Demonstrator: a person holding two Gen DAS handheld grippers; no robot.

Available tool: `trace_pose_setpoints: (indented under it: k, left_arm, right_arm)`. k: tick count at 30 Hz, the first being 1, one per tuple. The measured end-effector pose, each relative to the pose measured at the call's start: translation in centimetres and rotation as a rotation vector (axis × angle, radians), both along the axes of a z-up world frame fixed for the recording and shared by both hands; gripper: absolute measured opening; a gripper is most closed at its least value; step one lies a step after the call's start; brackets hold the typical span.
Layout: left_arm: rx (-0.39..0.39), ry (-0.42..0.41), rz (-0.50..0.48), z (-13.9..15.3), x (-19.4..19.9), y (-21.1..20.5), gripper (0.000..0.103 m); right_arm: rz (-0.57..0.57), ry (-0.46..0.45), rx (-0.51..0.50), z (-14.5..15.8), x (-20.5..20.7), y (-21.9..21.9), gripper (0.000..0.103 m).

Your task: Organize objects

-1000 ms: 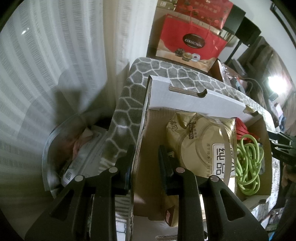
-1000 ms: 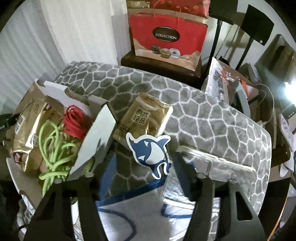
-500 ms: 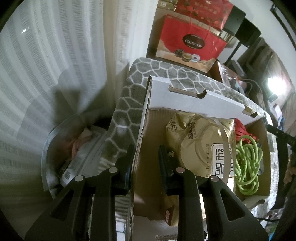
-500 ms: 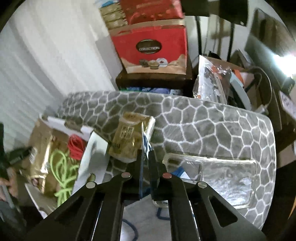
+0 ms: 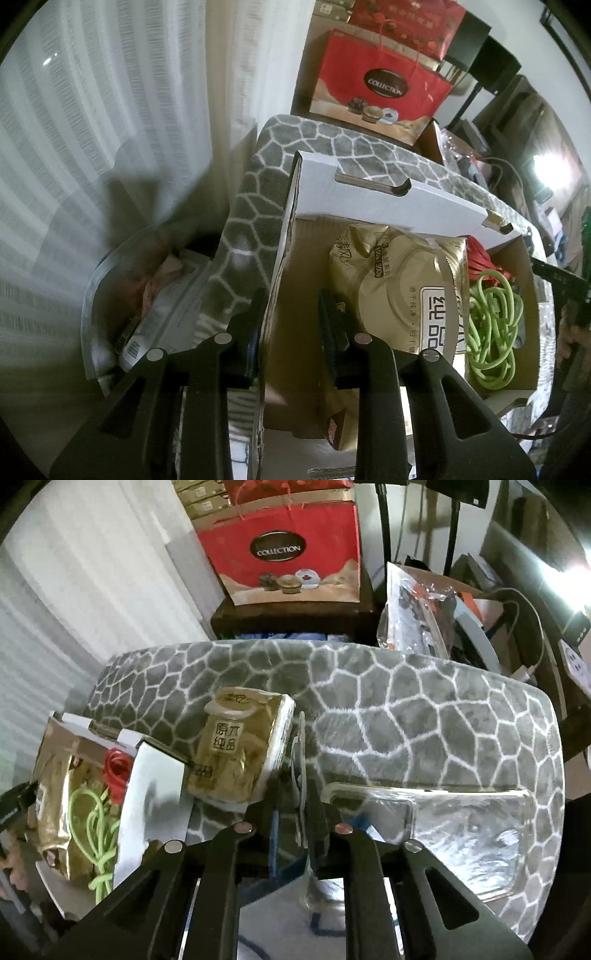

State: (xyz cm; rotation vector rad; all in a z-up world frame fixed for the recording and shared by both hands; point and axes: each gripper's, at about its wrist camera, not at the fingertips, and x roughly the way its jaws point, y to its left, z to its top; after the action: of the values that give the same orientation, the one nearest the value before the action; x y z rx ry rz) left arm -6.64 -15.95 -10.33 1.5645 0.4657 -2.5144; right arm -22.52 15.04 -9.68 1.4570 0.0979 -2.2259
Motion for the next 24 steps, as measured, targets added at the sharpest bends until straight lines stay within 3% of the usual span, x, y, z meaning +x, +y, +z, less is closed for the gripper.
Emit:
trace_pose_setpoints:
  k: [5,12,16,20,24]
  left_arm:
    - [-0.001,0.001,0.0,0.0,0.0,0.0,0.024]
    - [-0.004,-0.001,0.002,0.0,0.0,0.1,0.024]
    - [-0.006,-0.002,0.004,0.1,-0.1,0.2,0.024]
    - [-0.007,-0.003,0.004,0.1,-0.1,0.2,0.024]
    - [-0.011,-0.003,0.001,0.1,0.0,0.4,0.024]
  right_arm:
    - [-0.018,-0.01,-0.06,0.7,0.2,0.8,0.001]
    - [0.031,0.035,-0.149,5.4,2.1,1.6,0.001]
    - [0.07,0.077,-0.109,6.8,3.2,0.7,0.001]
    - [0.068,0.058,-0.117,6.8,3.4,0.4,0.001]
    - [0.055,0.032,-0.093,6.0,3.4,0.5,0.008]
